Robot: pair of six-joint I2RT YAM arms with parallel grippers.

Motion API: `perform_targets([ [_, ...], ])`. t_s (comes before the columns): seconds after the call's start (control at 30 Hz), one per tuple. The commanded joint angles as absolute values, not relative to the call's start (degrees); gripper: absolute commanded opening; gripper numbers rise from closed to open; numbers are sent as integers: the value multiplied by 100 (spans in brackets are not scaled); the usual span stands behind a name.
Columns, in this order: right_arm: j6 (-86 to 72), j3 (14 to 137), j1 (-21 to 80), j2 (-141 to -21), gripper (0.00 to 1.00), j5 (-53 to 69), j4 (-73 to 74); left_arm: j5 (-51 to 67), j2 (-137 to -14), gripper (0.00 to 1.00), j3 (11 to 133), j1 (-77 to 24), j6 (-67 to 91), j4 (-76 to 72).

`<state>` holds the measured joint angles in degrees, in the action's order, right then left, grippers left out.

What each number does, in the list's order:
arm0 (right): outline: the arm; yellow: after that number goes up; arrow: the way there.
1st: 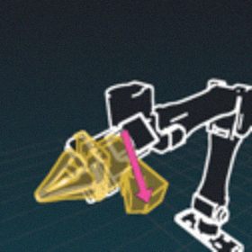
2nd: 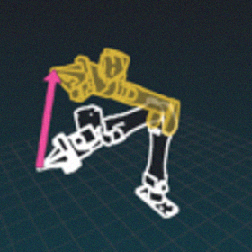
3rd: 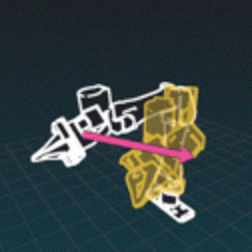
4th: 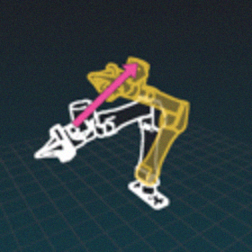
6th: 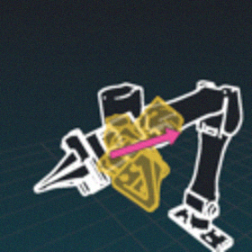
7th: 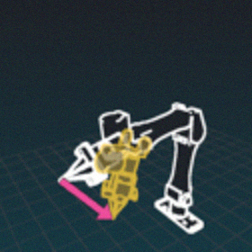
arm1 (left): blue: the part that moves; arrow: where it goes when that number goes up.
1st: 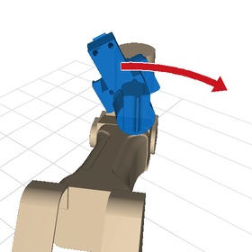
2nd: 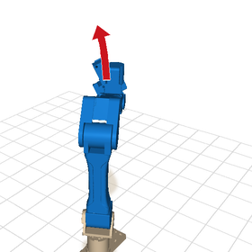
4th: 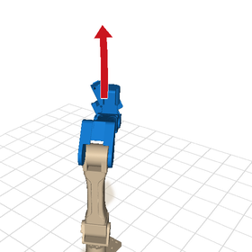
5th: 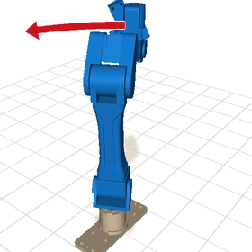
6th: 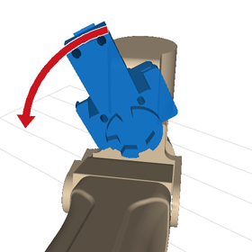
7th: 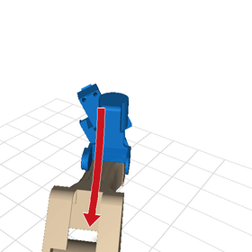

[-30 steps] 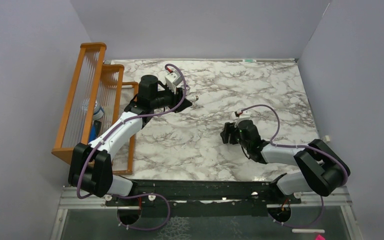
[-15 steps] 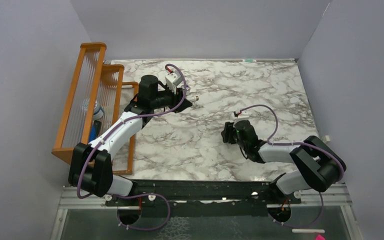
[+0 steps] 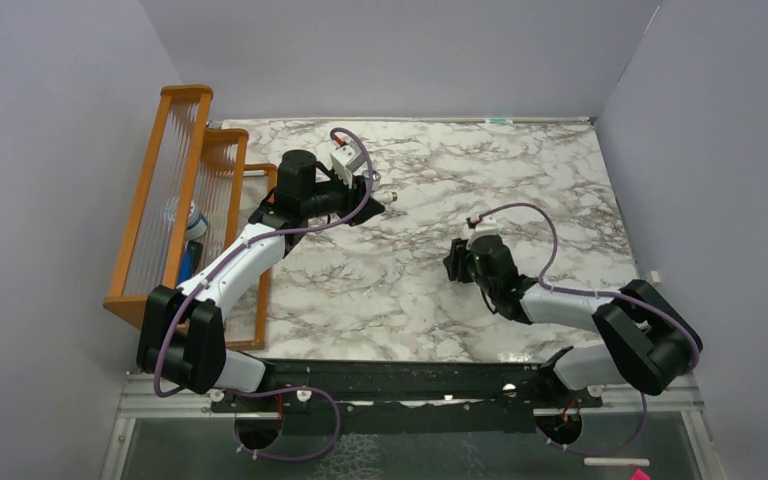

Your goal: Install the water faucets

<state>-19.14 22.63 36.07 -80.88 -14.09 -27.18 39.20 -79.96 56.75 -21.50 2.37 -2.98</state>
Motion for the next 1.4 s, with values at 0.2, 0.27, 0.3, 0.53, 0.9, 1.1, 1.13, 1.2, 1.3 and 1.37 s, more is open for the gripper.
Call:
perform_targets([
  [0.2, -360, 3559, 3655, -6223, 1, -981, -2005, 4551, -7998, 0, 6135, -2180, 443, -441],
  [0.27, -87, 3734, 3656, -6050, 0, -641, -1996, 4582, -7945, 0, 6287, -2177, 524, -391],
  [0.3, 90, 3945, 3656, -5965, 0, -433, -1724, 4594, -7927, 0, 6379, -2179, 575, -364],
  [0.53, 1416, 4787, 3654, -5212, 1, 1784, -615, 4877, -7580, 0, 6948, -2180, 752, -43],
  [0.9, 3946, 5422, 3656, -5062, 0, 3218, 635, 6549, -7031, 0, 7406, -2180, -276, 1508],
  [1.1, 4916, 5632, 3656, -5101, 1, 3050, 1008, 7008, -6951, 0, 7390, -2180, -512, 1832],
  [1.13, 5009, 5662, 3662, -5117, 1, 3047, 1025, 7081, -6997, 0, 7418, -2180, -558, 1915],
  [1.2, 5129, 5686, 3664, -5124, 1, 3071, 985, 7244, -7105, 0, 7448, -2180, -542, 1968],
  [1.3, 5261, 5704, 3670, -5154, 1, 3021, 884, 7305, -7249, 0, 7478, -2180, -440, 1977],
  [1.37, 5354, 5751, 3721, -5210, 1, 2931, 875, 7185, -7295, 0, 7492, -2180, -403, 1986],
])
